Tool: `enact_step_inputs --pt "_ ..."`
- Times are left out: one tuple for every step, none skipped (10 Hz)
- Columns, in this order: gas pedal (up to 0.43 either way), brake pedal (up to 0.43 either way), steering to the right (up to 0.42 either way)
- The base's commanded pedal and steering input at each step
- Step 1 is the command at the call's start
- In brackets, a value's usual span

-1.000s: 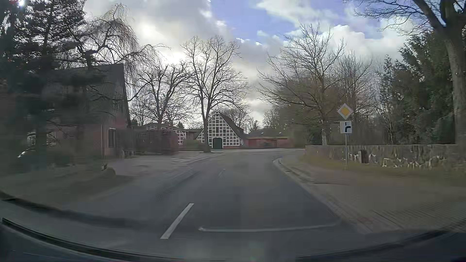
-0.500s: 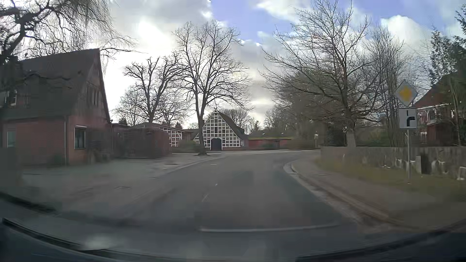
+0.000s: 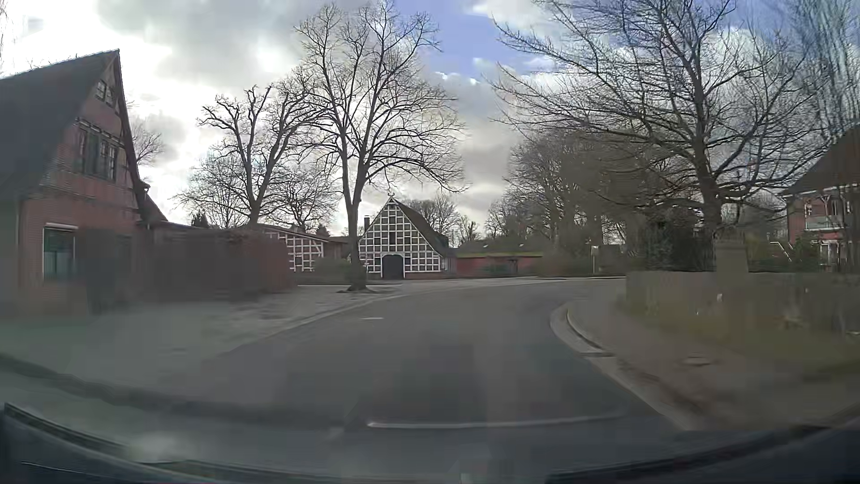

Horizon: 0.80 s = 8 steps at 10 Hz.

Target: Follow the waypoints while adhering to traffic rules and regulations

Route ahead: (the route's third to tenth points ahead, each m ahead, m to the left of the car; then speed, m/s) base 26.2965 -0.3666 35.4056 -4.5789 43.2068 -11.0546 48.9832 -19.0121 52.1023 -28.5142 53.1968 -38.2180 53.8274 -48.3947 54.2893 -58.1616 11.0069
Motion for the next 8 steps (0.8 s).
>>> enact_step_inputs --pt "0.087 0.0 0.012" --pt "0.087 0.0 0.016" --pt "0.087 0.0 0.02" --pt "0.087 0.0 0.025" --pt "0.087 0.0 0.03" --pt "0.087 0.0 0.037" --pt "0.087 0.0 0.045" --pt "0.087 0.0 0.05"
